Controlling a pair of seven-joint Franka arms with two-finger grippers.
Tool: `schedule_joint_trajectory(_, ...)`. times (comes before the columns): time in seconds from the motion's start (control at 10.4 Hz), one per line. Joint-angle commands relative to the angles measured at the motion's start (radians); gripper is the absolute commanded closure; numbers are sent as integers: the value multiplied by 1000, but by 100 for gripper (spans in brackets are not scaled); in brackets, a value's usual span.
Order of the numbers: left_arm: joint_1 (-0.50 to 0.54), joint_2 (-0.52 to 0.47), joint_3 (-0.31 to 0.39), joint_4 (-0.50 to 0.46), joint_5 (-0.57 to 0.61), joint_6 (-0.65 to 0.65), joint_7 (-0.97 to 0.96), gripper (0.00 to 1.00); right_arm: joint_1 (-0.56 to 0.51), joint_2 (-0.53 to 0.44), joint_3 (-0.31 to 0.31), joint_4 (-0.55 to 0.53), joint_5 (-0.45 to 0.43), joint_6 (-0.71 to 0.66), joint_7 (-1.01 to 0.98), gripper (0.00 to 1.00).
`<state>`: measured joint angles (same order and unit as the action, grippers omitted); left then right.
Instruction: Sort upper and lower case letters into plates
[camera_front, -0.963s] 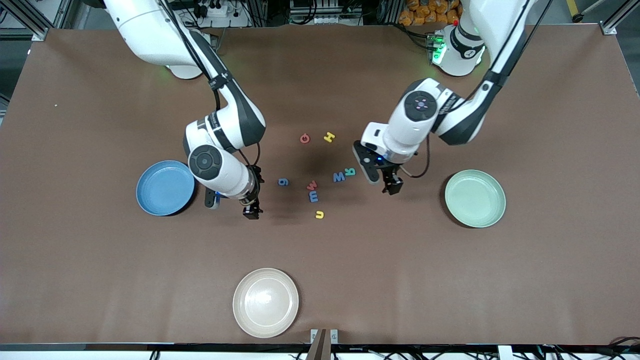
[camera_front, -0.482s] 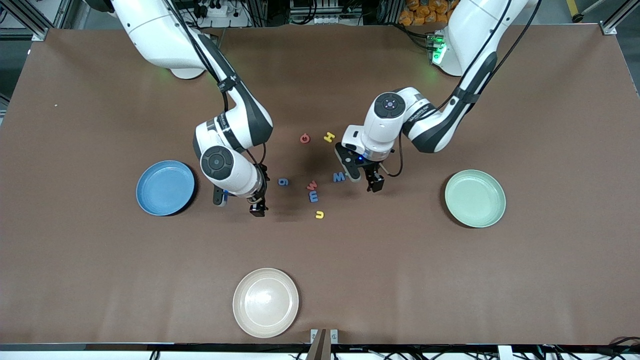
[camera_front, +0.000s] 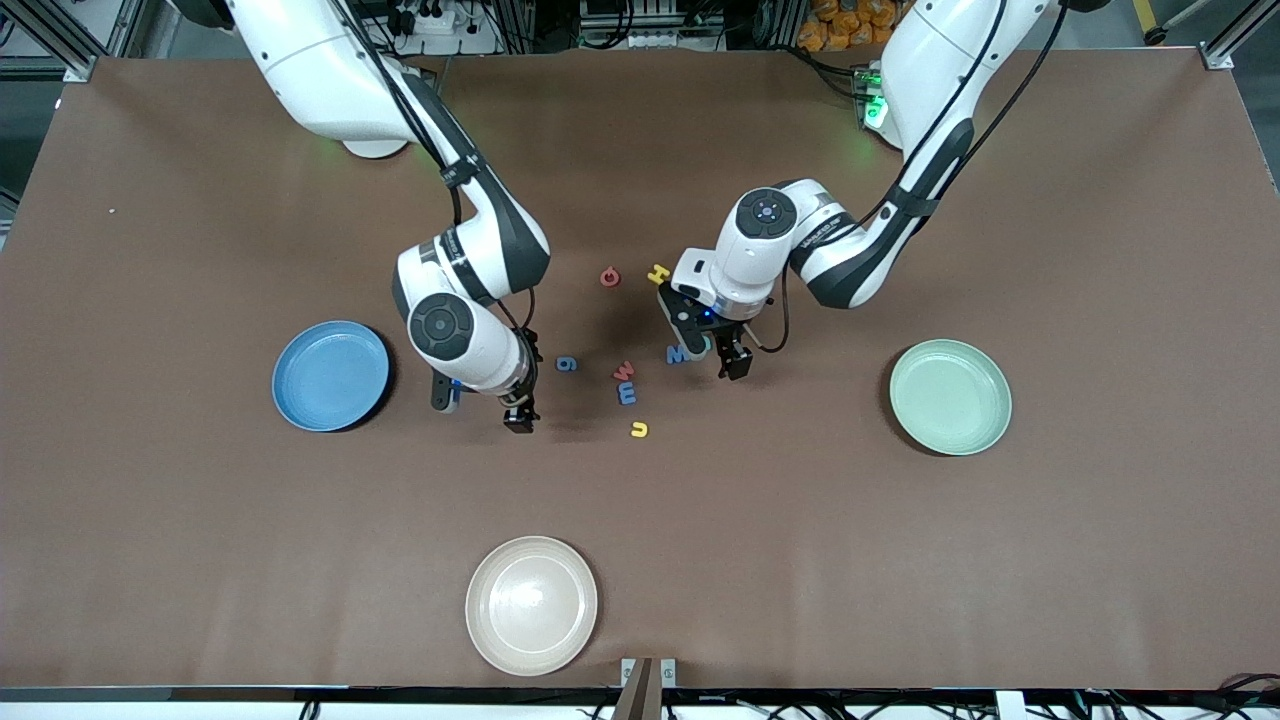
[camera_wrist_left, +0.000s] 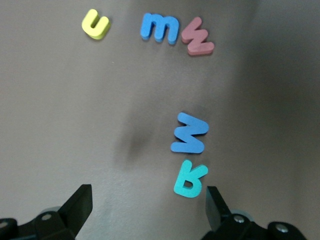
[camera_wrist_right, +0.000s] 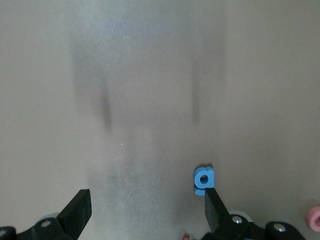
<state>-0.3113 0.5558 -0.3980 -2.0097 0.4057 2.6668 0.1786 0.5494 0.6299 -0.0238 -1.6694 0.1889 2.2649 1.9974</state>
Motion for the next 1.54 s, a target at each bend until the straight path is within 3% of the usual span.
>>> schedule_joint_trajectory(0.0,-9,36,4,20,71,12,-36,4,43,30,-5,-27,-11,65,52,0)
schedule_joint_trajectory(0.19,-9,49,4,22,79,12,-37,5,49,27,2,-78,-11,117,83,0)
schedule_joint_trajectory(1.06,-37,79,5,31,119,12,-70,5,58,24,50,-105,-13,110,190,0)
schedule_joint_trajectory(1.44,-42,95,4,51,117,10,-71,6,63,16,51,-138,-75,123,253,0)
